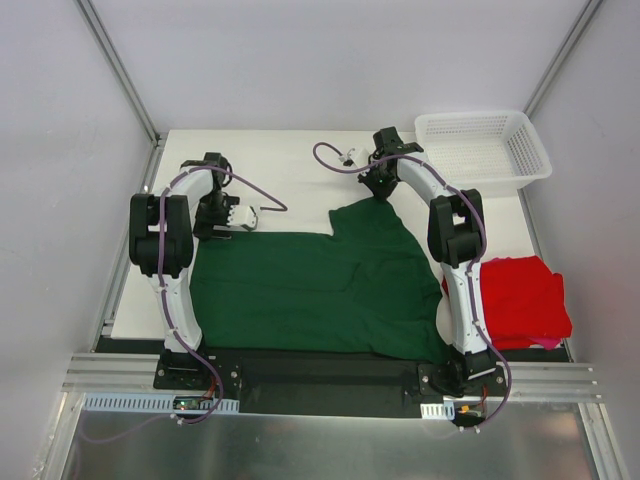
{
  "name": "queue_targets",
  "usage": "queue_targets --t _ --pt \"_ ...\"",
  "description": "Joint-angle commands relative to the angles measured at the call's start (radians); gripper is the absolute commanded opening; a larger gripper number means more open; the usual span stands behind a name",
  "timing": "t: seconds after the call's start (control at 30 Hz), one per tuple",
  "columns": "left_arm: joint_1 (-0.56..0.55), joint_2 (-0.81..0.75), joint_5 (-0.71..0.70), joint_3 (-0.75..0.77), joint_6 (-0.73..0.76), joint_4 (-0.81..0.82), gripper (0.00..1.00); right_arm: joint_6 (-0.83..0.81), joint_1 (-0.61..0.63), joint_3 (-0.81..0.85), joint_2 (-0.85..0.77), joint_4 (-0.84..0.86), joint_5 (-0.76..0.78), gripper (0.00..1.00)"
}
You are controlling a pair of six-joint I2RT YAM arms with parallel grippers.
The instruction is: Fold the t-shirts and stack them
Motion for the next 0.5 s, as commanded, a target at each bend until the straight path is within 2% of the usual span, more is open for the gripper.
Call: queue_targets --t 0.0,0.1,0.17,0.2,0.3,0.47 --pt "0.010 0.006 -0.008 0.030 0.005 -0.039 0.77 -0.005 0.005 0.000 -0.055 -0.007 0.006 0.01" --pt "0.010 0.009 -0.008 0.028 0.005 -0.037 0.76 -0.004 0.005 -0.003 -0.057 -0.007 0.005 0.01" --pt "0.010 0.012 -0.009 0.030 0.005 -0.034 0.72 -0.004 0.005 -0.003 -0.057 -0.007 0.003 0.01" --pt "0.010 0.013 -0.014 0.028 0.003 -0.036 0.64 -0.004 0.007 -0.003 -0.057 -0.007 0.005 0.01" --pt "0.010 0.023 -0.014 0.034 -0.003 -0.036 0.46 -0.002 0.005 -0.003 -0.058 -0.009 0.002 0.01" --pt "0.011 0.033 -0.031 0.020 -0.001 -0.036 0.42 -0.007 0.005 -0.004 -0.060 -0.009 0.005 0.01"
